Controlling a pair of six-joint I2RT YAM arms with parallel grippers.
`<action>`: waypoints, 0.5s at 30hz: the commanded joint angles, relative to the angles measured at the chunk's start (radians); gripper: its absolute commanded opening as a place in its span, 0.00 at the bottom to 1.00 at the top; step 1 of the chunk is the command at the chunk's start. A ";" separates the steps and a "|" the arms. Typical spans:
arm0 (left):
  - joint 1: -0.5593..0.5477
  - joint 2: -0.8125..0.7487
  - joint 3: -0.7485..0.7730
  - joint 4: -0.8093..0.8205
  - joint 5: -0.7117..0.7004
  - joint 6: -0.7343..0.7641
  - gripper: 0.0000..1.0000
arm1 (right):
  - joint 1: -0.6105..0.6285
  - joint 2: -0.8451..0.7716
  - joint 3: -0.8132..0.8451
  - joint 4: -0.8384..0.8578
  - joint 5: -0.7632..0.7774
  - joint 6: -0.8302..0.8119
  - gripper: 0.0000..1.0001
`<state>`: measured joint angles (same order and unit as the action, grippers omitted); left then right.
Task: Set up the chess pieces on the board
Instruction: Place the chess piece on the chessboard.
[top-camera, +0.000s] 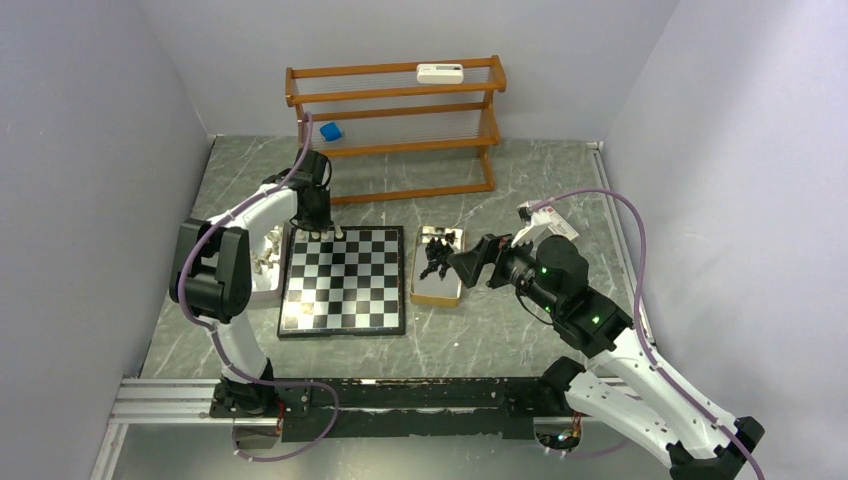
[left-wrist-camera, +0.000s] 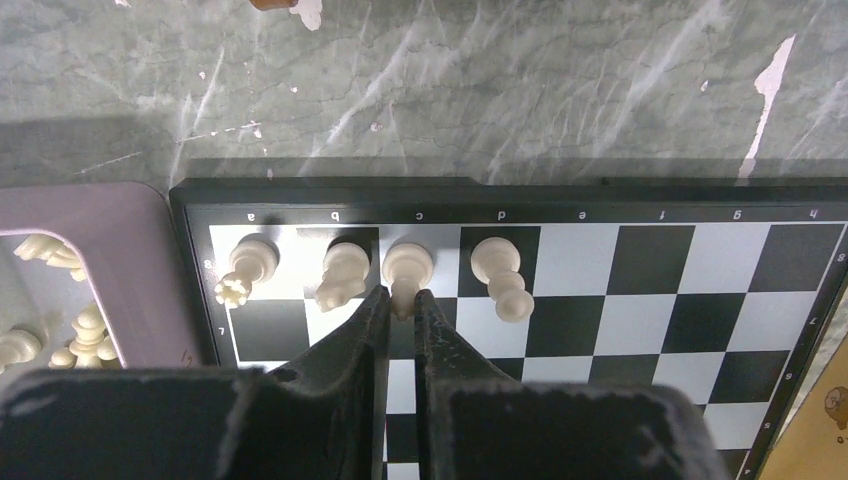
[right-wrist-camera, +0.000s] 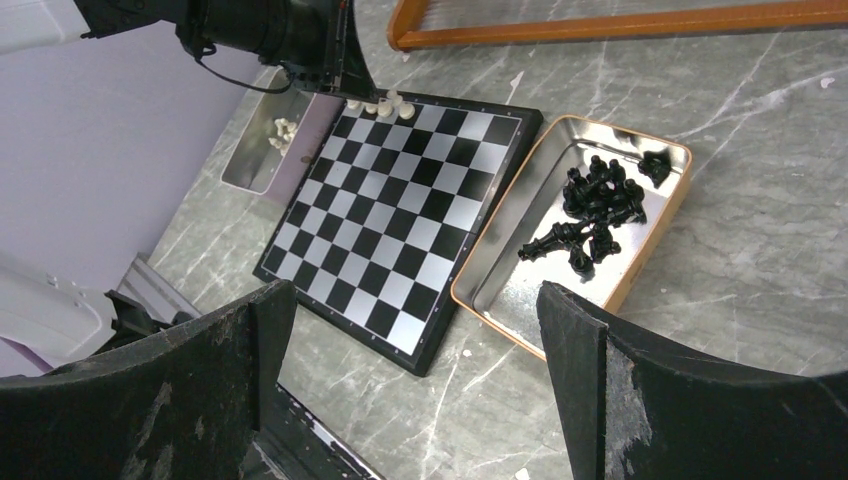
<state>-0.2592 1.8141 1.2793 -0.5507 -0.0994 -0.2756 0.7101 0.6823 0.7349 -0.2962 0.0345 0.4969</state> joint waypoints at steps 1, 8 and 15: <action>-0.012 0.011 -0.004 0.016 0.025 0.014 0.16 | 0.004 -0.008 0.007 0.033 0.007 0.004 0.95; -0.014 0.022 -0.002 0.019 0.033 0.016 0.22 | 0.003 -0.004 0.003 0.036 0.003 0.007 0.95; -0.015 0.025 0.003 0.015 0.031 0.018 0.23 | 0.003 -0.006 -0.002 0.038 0.005 0.007 0.95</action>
<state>-0.2619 1.8278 1.2793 -0.5499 -0.0914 -0.2718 0.7101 0.6823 0.7349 -0.2947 0.0345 0.4973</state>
